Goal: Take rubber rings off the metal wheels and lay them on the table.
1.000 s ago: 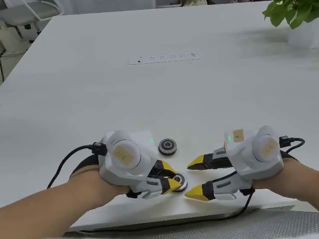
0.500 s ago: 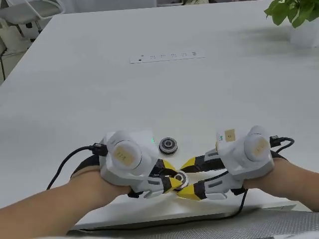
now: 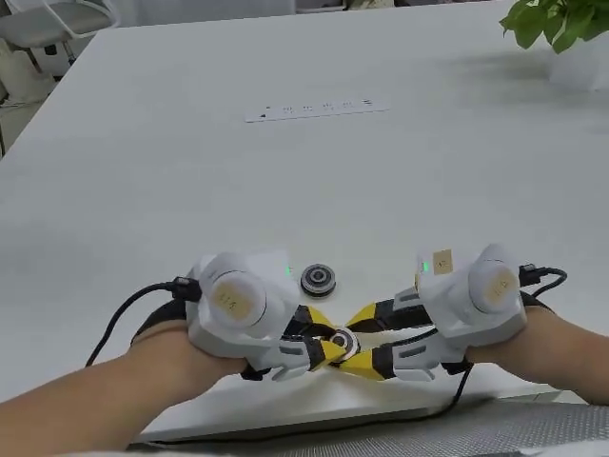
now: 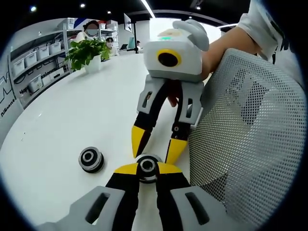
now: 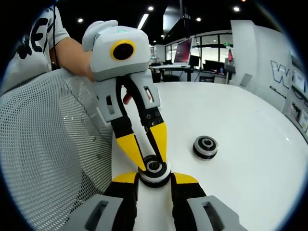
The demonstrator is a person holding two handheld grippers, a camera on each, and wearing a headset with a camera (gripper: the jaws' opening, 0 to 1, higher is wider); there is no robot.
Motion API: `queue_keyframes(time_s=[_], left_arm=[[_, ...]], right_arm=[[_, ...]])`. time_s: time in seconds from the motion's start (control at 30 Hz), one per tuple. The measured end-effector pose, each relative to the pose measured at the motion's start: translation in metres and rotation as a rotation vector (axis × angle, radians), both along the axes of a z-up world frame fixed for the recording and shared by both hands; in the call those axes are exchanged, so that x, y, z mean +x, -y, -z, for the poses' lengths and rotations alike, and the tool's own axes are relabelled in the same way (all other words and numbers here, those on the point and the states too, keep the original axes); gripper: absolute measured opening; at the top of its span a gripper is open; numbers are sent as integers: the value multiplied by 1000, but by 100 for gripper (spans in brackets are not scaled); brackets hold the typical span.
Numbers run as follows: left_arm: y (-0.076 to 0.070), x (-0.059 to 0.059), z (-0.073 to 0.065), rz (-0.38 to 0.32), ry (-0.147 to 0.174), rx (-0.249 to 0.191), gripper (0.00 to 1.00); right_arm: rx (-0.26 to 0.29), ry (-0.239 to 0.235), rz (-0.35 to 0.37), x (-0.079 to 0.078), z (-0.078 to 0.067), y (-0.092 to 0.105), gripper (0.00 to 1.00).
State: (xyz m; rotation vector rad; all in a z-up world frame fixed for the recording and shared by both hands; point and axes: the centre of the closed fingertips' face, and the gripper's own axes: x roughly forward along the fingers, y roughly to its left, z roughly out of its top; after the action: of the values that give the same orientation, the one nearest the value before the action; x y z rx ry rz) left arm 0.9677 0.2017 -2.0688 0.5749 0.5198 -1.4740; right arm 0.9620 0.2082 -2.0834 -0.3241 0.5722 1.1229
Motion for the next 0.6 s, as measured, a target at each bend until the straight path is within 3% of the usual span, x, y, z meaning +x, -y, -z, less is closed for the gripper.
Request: queue_keyframes(time_s=[0.23,0.6], left_arm=[[0,0,0,0,-1,-1,8],[0,0,0,1,-2,-3,8]], right_arm=[[2,-8,15,-1,0,3,22],[29,-61,65,-3,0,8,17]])
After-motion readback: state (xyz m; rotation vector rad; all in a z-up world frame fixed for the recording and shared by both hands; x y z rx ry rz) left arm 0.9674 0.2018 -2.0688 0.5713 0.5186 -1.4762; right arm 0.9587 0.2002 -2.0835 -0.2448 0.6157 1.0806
